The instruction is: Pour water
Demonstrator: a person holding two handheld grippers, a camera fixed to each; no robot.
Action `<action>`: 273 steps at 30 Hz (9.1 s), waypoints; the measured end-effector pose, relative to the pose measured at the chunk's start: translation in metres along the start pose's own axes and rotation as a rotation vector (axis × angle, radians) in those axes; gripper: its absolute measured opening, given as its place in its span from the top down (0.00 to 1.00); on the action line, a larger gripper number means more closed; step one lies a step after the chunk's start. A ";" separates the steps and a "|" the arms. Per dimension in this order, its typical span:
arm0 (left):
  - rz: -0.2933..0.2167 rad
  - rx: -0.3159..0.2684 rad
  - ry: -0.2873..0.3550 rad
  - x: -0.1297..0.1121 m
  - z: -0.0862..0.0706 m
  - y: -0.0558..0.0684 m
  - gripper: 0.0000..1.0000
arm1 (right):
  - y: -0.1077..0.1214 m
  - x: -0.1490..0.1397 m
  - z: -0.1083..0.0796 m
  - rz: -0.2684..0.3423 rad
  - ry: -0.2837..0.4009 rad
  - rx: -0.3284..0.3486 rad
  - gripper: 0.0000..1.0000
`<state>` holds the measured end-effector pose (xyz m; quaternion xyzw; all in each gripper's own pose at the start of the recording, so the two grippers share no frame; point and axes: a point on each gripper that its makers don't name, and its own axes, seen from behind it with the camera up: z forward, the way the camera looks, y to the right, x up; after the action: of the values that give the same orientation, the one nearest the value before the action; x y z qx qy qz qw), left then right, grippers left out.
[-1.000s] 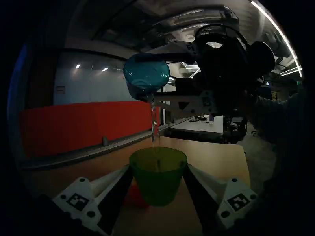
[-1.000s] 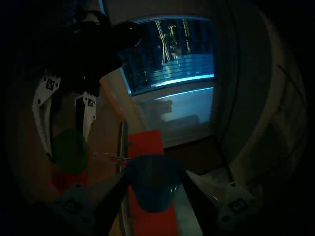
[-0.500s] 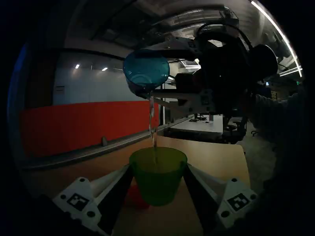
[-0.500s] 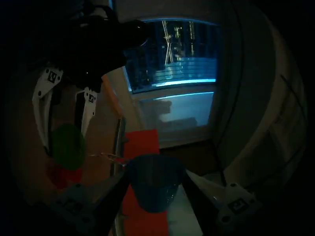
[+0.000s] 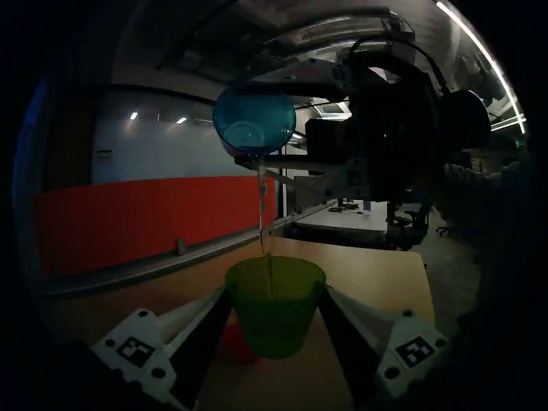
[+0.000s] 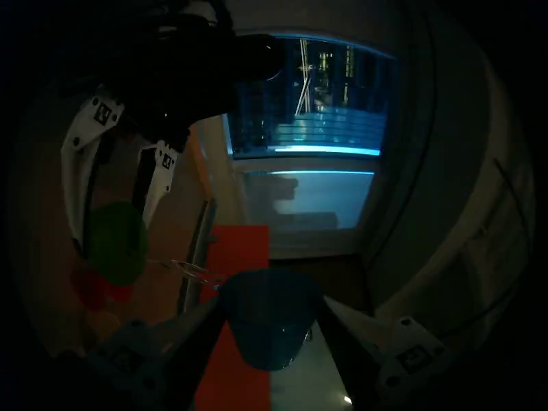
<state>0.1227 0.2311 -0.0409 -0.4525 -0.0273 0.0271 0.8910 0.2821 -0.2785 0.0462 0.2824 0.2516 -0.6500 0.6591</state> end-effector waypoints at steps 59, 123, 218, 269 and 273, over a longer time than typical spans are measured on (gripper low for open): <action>-0.001 0.023 0.017 0.009 -0.004 -0.006 0.14 | 0.004 0.018 -0.023 0.522 0.040 0.000 0.09; 0.035 0.139 -0.192 -0.058 -0.006 -0.067 0.15 | -0.106 -0.050 -0.100 1.473 -0.063 0.168 0.07; -0.027 0.060 -0.586 -0.208 0.023 -0.107 0.09 | -0.348 -0.058 -0.089 1.346 -0.396 0.703 0.04; -0.056 0.091 -0.603 -0.209 -0.025 -0.097 0.03 | -0.385 -0.056 -0.108 1.397 -0.459 0.673 0.01; -0.063 0.112 -0.595 -0.207 -0.033 -0.097 0.03 | -0.382 -0.056 -0.118 1.413 -0.461 0.658 0.01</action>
<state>-0.0791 0.1322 0.0131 -0.3737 -0.2997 0.1325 0.8678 -0.0972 -0.1543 -0.0160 0.4129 -0.3324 -0.1630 0.8321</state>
